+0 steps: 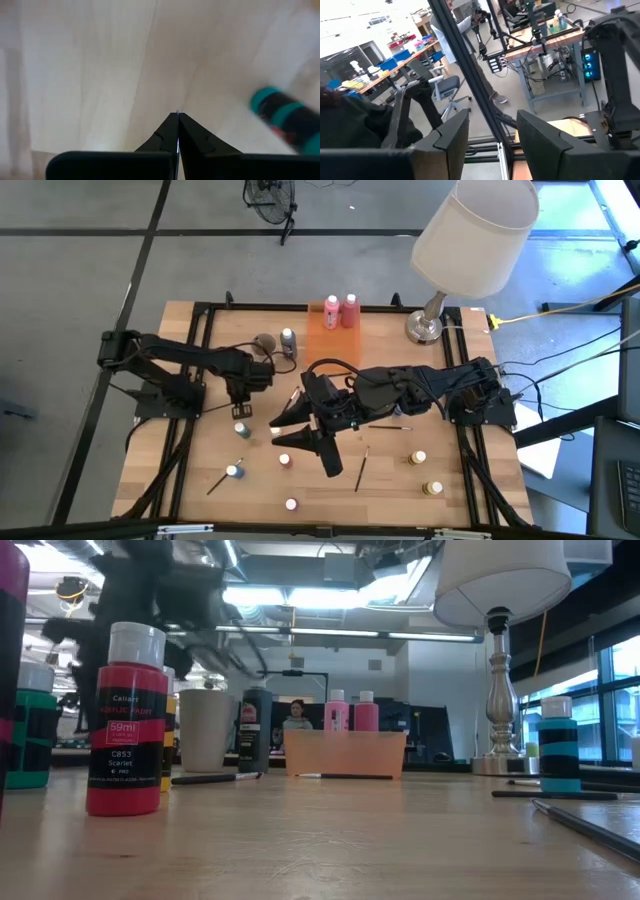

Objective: Pick & Place Paint Supplies
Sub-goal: Put the black paint brush into the white cup

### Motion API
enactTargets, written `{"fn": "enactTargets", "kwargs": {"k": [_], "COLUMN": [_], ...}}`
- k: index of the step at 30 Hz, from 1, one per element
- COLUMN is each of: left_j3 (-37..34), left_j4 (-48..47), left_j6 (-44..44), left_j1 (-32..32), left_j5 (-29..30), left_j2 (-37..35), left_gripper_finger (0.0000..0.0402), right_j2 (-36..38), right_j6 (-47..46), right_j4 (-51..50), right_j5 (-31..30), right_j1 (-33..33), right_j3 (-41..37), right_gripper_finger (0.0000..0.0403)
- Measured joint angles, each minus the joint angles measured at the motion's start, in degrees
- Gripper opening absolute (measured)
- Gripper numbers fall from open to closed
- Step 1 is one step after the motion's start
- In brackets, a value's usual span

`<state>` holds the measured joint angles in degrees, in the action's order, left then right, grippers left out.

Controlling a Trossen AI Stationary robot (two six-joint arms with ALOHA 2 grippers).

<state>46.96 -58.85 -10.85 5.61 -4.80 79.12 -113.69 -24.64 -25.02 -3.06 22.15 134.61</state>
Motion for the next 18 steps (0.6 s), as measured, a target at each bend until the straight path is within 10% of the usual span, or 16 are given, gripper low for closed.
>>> {"fn": "enactTargets", "kwargs": {"k": [18], "left_j3": [18.4], "left_j4": [-7.4], "left_j6": [1.1], "left_j1": [-0.3], "left_j5": [5.3], "left_j2": [-3.4], "left_gripper_finger": [0.0002], "right_j2": [0.0], "right_j6": [1.0], "right_j4": [4.9], "right_j5": [7.5], "right_j1": [0.7], "right_j3": [0.0], "right_gripper_finger": [0.0171]}}
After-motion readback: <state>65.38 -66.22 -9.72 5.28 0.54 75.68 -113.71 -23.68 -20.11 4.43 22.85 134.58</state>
